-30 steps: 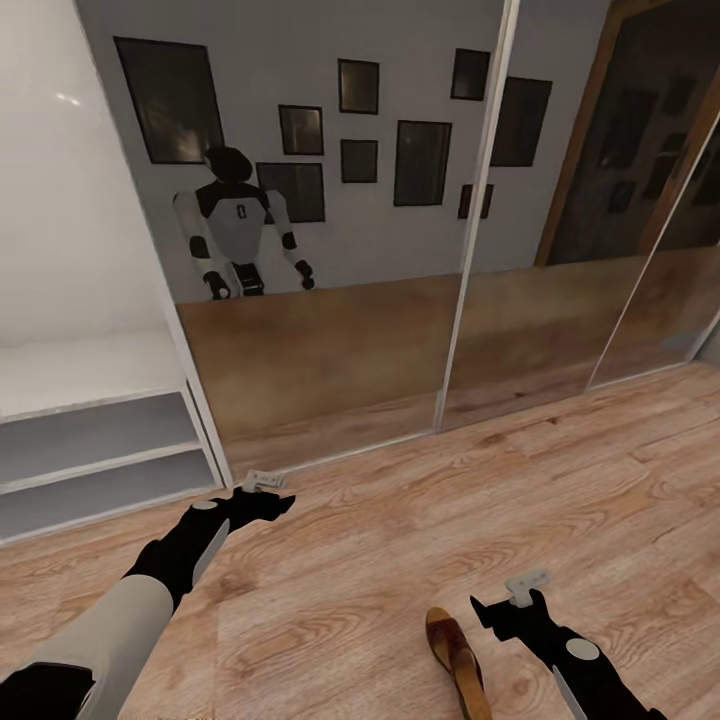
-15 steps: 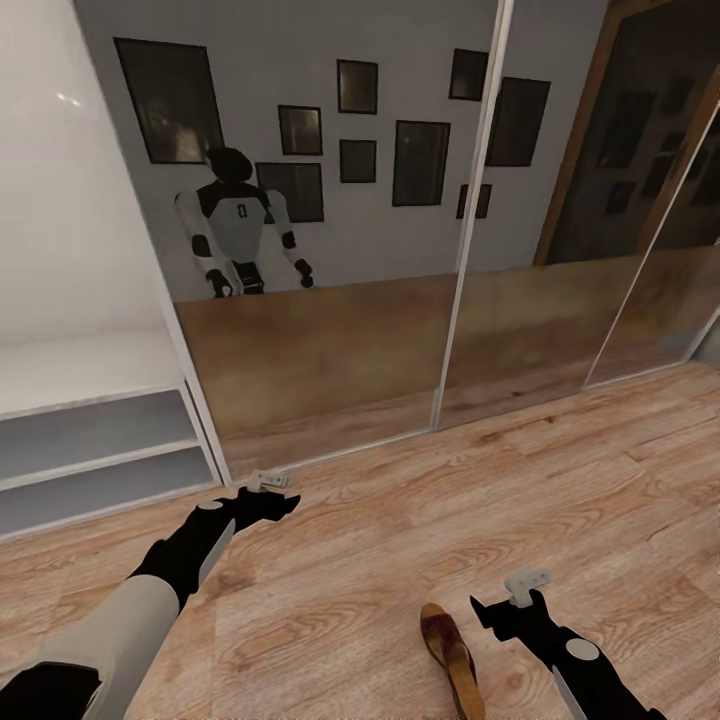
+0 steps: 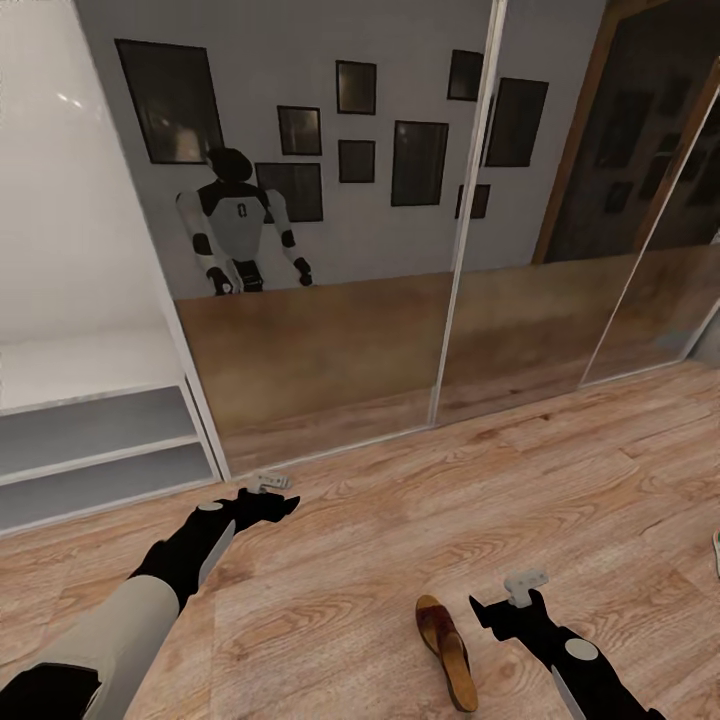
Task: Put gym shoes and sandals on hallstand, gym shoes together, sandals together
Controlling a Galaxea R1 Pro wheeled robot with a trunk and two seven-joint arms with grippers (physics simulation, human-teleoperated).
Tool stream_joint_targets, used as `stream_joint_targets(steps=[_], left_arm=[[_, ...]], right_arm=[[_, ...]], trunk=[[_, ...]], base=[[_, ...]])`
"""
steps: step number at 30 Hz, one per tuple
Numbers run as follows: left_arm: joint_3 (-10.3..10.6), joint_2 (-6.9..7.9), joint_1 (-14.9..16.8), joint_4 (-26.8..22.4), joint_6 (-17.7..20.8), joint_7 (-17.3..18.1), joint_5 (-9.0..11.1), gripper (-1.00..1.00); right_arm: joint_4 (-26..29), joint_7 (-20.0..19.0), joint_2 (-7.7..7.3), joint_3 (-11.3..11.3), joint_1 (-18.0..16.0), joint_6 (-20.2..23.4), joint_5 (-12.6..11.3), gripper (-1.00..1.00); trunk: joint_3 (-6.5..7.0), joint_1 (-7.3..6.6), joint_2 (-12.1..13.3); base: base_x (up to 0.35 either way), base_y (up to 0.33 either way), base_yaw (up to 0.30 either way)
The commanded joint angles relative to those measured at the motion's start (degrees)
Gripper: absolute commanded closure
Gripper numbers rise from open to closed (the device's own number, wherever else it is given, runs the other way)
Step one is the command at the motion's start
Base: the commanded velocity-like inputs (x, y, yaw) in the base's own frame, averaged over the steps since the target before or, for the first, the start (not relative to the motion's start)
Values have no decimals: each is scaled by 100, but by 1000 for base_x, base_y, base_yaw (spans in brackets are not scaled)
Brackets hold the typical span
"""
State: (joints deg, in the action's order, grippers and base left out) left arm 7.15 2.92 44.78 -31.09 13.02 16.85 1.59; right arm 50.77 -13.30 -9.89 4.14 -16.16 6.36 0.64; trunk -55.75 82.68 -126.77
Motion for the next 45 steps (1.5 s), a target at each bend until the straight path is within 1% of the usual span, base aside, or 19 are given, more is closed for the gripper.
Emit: stream_joint_targets(steps=[1,15,25,31,34,36,38,40,41,43,44,45], left_arm=[[22,6,-1,-11,34,3,17,-100],[15,2,18,-20,41,63,25,-100],[29,7,20,-11,43,73,26,-100],[21,2,40,-17,45,68,26,-100],[17,-8,72,-19,66,66,30,-100],[16,-34,121,-38,98,65,35,-100],[15,-117,261,-179,153,60,45,-100],[15,-170,332,-276,216,58,43,-100],[18,-226,391,-380,316,57,40,-100],[20,-290,435,-492,446,57,38,-100],[21,-351,464,-612,590,60,37,-100],[23,-376,474,-671,660,61,36,-100]], right_arm=[[11,-8,-4,7,-1,32,7,-100],[11,-6,-4,3,-1,41,10,-100],[18,-2,1,-2,-1,50,4,-100],[232,2,5,-1,-12,65,1,-100],[318,2,-1,-7,-76,113,4,-100],[353,2,-10,-13,-177,244,5,-100],[368,1,-17,-16,-368,521,6,-100],[369,-2,-18,-17,-461,654,6,-100],[370,-4,-20,-18,-533,755,6,-100],[369,-5,-20,-20,-579,820,7,-100],[365,-5,-21,-23,-608,862,7,-100],[362,-7,-21,-24,-619,877,7,-100]], trunk=[[-5,-1,-2],[-5,-1,-2],[-242,218,-403],[-400,350,-644],[-479,416,-764],[-532,460,-845],[-585,504,-925],[-638,548,-1005],[-665,570,-1045],[-718,614,-1125],[-744,636,-1165],[-771,658,-1206]], base=[[-19,-9,0],[-2,-1,0],[0,0,63],[0,0,110],[0,0,113],[0,0,113],[0,0,113],[0,0,113],[0,0,113],[0,0,113],[0,0,113],[0,0,113]])
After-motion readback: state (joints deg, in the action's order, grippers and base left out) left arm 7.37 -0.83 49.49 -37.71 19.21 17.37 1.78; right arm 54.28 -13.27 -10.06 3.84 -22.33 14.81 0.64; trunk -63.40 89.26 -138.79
